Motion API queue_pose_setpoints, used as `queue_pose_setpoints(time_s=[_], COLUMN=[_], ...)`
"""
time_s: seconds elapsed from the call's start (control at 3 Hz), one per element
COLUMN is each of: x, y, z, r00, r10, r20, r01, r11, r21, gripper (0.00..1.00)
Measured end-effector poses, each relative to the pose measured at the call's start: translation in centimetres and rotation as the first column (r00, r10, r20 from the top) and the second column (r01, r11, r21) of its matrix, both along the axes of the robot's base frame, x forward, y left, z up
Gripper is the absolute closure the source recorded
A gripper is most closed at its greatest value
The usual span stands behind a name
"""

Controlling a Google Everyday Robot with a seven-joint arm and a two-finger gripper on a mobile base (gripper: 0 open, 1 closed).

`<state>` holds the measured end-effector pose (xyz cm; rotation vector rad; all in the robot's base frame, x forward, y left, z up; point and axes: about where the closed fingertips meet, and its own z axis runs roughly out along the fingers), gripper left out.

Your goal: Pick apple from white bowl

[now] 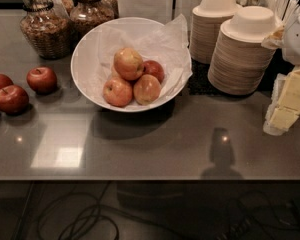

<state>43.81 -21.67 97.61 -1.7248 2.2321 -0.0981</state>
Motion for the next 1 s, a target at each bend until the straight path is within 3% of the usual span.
queue_pose_setpoints(time_s=[0.33, 0.67, 1.0], x=[0.0, 1.1, 3.7], y=[0.0, 1.5, 5.8], z=[0.0, -0.5, -0.1], r00=[1.0, 0.9996, 0.9908], r10=[0.0, 0.029, 0.124], r20=[0.0, 0.0, 0.056], r01=[0.0, -0.029, -0.129], r11=[1.0, 0.999, 0.986], r21=[0.0, 0.047, 0.107], gripper=[0.0, 0.0, 0.0])
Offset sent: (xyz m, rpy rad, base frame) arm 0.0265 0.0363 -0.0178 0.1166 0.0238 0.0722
